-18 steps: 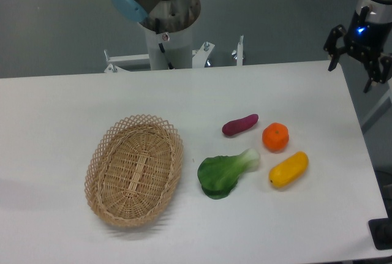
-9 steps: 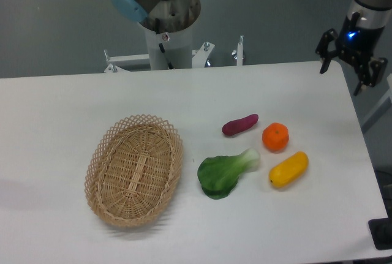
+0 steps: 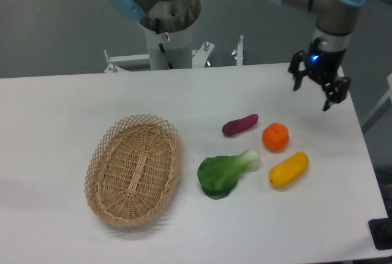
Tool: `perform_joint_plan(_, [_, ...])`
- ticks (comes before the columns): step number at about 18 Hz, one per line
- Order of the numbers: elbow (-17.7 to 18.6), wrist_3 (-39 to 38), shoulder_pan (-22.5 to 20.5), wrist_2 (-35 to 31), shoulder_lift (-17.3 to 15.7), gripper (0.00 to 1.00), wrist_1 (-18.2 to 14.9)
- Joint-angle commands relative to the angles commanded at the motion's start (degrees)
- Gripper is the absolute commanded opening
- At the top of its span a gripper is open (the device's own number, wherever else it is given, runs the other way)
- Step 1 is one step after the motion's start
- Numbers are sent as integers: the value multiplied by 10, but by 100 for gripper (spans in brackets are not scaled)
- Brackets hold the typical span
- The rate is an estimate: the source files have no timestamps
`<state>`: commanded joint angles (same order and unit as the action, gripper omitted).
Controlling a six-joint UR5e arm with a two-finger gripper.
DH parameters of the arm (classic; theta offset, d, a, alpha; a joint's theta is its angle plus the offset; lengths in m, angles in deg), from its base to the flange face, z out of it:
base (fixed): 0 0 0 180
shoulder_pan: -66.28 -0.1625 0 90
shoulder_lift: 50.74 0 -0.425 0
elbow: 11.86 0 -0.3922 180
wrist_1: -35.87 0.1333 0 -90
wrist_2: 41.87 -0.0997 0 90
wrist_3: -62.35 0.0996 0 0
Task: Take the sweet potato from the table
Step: 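Lower the gripper over the purple sweet potato, then close the gripper around the sweet potato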
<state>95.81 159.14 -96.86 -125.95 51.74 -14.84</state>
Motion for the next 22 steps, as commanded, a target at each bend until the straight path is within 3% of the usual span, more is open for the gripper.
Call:
perform_joint_plan(3, [13, -36, 50, -57, 9, 100, 3])
perform_joint_plan(6, [31, -69, 72, -58, 15, 100, 8])
perform_joint_plan(8, [43, -59, 78, -60, 21, 100, 32])
perform_joint_plan(14, [83, 43, 81, -74, 18, 100, 40])
perform_joint_plan(18, [103, 37, 83, -79, 25, 100, 54])
perform_joint_plan(20, [115, 40, 83, -79, 31, 100, 83])
perform_joint_plan(22, [119, 38, 83, -79, 39, 100, 92])
